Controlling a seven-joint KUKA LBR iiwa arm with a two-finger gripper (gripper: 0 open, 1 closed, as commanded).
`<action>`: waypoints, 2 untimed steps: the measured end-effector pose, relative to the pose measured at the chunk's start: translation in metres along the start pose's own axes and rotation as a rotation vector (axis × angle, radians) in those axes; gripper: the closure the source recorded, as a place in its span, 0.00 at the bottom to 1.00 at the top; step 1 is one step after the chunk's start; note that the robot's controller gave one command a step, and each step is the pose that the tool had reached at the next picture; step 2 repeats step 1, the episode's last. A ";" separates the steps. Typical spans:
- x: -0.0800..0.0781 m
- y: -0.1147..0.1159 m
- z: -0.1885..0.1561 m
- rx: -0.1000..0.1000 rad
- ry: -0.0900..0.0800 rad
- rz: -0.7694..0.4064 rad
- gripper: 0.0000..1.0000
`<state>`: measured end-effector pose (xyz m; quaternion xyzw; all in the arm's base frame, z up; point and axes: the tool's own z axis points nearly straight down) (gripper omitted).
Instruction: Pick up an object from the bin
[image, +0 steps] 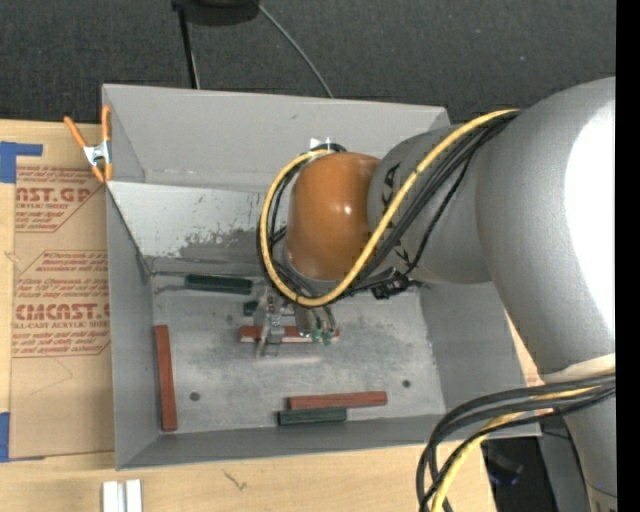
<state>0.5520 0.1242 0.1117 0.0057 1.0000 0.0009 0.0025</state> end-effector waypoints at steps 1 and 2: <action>0.027 -0.042 -0.107 0.001 0.003 0.066 1.00; 0.027 -0.042 -0.107 0.001 0.003 0.066 1.00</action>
Offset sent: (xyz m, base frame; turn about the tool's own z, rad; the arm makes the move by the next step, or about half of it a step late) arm 0.0000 0.0000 0.0000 0.0000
